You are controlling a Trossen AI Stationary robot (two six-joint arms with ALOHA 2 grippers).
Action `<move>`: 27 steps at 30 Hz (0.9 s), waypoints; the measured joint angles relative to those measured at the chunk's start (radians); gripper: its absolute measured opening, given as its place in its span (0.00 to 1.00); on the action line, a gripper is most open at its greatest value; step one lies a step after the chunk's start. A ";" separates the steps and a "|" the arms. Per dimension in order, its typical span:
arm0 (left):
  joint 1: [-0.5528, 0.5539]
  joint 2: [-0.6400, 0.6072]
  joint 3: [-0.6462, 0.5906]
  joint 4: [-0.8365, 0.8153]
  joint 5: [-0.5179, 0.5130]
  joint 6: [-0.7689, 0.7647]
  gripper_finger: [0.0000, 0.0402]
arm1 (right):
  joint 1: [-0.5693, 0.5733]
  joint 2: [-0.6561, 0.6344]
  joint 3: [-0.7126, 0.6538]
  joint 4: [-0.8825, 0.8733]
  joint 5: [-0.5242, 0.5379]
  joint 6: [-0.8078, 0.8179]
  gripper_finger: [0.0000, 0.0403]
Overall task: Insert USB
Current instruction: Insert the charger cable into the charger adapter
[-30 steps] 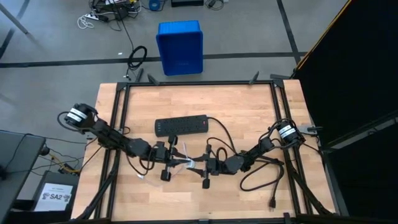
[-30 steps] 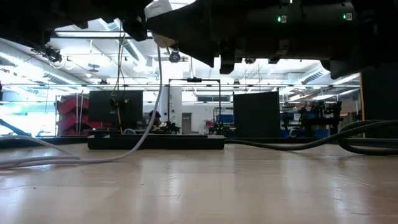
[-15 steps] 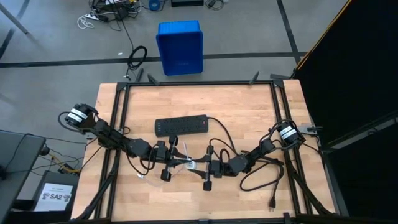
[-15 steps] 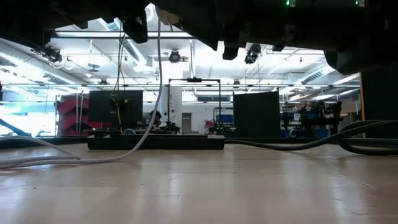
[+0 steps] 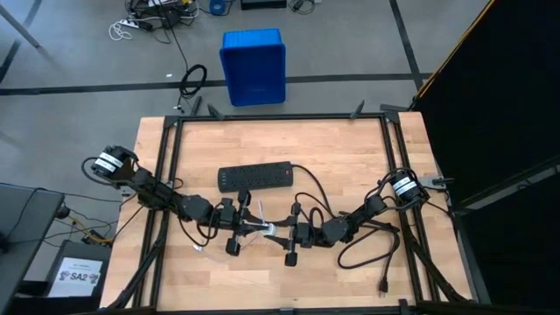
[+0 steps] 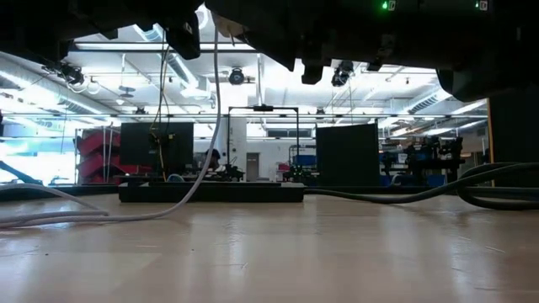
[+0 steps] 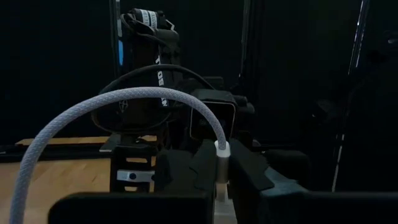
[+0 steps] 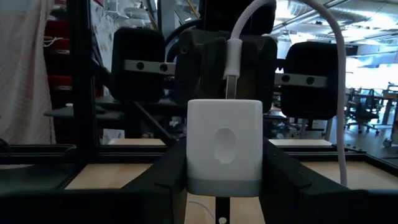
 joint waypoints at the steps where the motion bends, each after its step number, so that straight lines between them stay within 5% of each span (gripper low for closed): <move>1: 0.000 0.000 0.000 0.000 0.000 0.000 0.02 | 0.000 0.000 0.000 0.003 -0.001 0.000 0.27; 27: 0.000 -0.002 0.001 -0.007 -0.001 0.000 0.02 | -0.021 0.001 0.023 -0.029 -0.076 0.031 0.27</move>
